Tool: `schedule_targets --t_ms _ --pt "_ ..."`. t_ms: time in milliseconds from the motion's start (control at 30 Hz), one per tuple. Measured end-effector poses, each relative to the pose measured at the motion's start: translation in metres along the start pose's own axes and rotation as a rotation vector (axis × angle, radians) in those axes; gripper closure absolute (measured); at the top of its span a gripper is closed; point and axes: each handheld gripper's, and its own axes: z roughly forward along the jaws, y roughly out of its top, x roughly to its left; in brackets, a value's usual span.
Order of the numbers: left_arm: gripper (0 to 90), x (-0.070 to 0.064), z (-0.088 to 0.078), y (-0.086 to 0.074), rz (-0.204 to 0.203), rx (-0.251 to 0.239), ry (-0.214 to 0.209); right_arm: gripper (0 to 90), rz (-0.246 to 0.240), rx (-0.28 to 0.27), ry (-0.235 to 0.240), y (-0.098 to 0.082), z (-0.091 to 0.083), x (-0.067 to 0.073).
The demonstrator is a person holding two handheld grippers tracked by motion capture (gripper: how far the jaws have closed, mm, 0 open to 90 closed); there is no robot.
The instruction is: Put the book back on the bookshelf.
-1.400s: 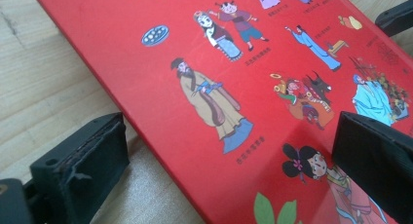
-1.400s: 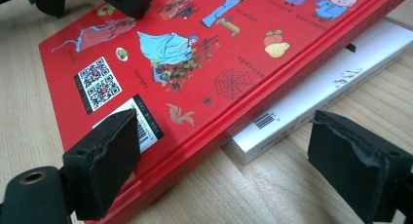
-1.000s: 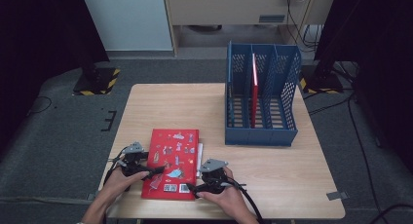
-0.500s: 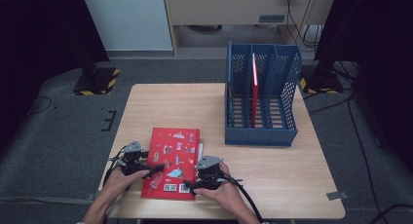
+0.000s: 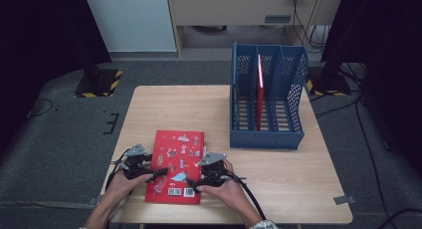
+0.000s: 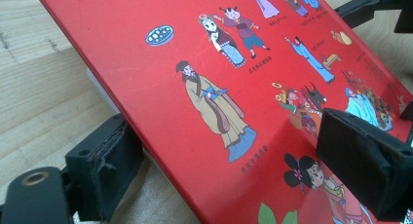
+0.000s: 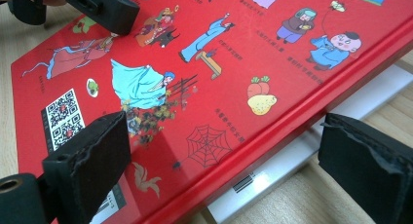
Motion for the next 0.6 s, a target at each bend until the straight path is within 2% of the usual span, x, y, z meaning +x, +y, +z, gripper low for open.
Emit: schedule_targets --t_ms 267,600 --pt "10.6 -0.0010 -0.0034 0.0010 0.014 -0.016 0.005 5.2 0.006 0.035 0.007 0.0048 0.0000 -0.0017" --pt "11.4 -0.0009 -0.0040 0.0016 0.023 -0.015 0.007 6.7 0.011 0.048 0.013 0.0087 0.0007 -0.0068"
